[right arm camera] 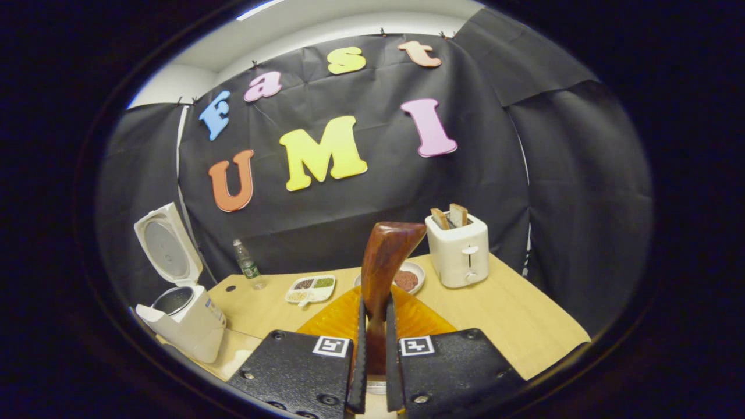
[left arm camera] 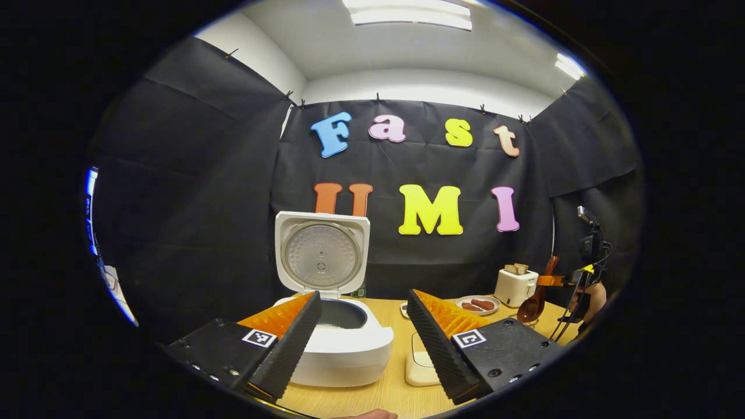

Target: Close the left gripper, press the button to open the rice cooker; take a wooden spoon from the chopstick holder with the right hand, scoop a spoonful of rice and pour it into the rice cooker, then put the wooden spoon back into the chopstick holder.

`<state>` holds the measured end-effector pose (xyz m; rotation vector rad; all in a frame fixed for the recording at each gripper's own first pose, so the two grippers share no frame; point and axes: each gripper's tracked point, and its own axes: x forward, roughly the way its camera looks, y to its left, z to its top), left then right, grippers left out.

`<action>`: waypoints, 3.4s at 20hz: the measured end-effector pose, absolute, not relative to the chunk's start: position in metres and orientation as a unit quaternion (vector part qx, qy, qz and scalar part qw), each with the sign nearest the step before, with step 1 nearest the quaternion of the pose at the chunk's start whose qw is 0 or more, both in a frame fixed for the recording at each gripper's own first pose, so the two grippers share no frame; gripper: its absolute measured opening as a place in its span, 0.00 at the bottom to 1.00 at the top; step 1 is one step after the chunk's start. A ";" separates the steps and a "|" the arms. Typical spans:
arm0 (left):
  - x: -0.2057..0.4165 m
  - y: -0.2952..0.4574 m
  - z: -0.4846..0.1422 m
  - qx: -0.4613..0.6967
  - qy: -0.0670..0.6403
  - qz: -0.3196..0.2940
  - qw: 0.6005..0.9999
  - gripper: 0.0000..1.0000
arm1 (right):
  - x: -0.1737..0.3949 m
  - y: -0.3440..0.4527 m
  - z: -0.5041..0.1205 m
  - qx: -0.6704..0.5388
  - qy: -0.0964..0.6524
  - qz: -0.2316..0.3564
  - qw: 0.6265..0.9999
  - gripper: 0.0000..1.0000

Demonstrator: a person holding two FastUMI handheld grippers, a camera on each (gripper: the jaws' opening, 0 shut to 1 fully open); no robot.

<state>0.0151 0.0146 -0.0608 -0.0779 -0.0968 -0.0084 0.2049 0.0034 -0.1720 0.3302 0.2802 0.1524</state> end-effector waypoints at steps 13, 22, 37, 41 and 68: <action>0.047 0.020 -0.070 -0.048 -0.020 0.005 0.999 0.94 | 0.148 -0.027 -0.088 0.070 0.038 0.005 0.997 0.88; 0.083 0.042 -0.015 -0.064 -0.030 0.001 0.998 0.94 | 0.078 -0.006 -0.062 0.082 0.053 0.044 0.994 0.89; 0.225 0.069 0.069 -0.028 -0.083 -0.008 0.996 0.94 | 0.071 -0.022 -0.076 0.082 0.061 0.067 0.993 0.89; 0.262 0.093 0.068 -0.030 -0.084 0.013 0.996 0.94 | 0.070 -0.011 -0.073 0.104 0.048 0.086 0.990 0.89; 0.344 0.122 0.020 -0.015 0.054 0.038 0.998 0.99 | 0.029 0.000 -0.049 0.126 -0.013 0.078 0.989 0.89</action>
